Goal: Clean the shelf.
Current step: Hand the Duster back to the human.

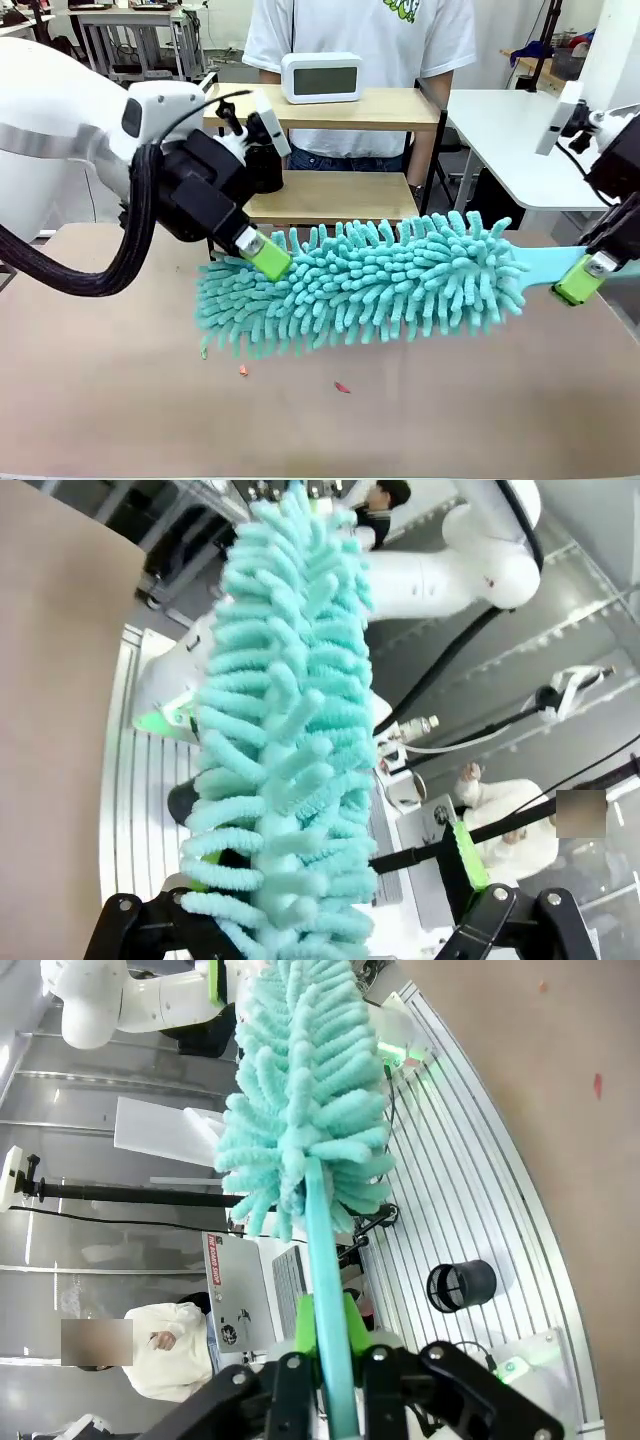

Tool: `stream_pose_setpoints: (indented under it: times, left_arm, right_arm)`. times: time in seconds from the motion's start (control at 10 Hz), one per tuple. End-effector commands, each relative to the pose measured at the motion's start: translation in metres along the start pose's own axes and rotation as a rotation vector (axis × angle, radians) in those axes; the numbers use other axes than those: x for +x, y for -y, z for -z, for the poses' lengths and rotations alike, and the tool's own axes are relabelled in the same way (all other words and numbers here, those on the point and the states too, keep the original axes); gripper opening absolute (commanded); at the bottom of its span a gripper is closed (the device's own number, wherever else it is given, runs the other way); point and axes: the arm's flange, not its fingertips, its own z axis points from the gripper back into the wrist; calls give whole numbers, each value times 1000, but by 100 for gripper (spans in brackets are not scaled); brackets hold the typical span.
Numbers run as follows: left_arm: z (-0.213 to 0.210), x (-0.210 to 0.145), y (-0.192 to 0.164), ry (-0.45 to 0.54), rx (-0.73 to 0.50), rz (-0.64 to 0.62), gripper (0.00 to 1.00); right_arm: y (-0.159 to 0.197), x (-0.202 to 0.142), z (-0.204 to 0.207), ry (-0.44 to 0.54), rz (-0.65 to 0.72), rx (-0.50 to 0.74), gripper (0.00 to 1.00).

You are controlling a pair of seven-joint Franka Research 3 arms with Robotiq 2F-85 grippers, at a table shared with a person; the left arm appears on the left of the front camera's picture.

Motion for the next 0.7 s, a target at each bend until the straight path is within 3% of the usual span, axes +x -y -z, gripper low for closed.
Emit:
stream_pose_setpoints:
  times: [0.0,0.2,0.5,0.6]
  left_arm:
    - [6,-6,-3,-57,-35,29,100]
    - [9,-6,-2,-67,-53,34,100]
    - [10,-5,-4,-52,-31,49,12]
    - [11,-5,-5,-53,-30,43,0]
  right_arm:
    - [5,6,0,42,-18,32,12]
    - [7,5,0,43,-8,37,12]
    - [6,3,0,49,-9,37,12]
    - [6,2,-1,53,-10,39,12]
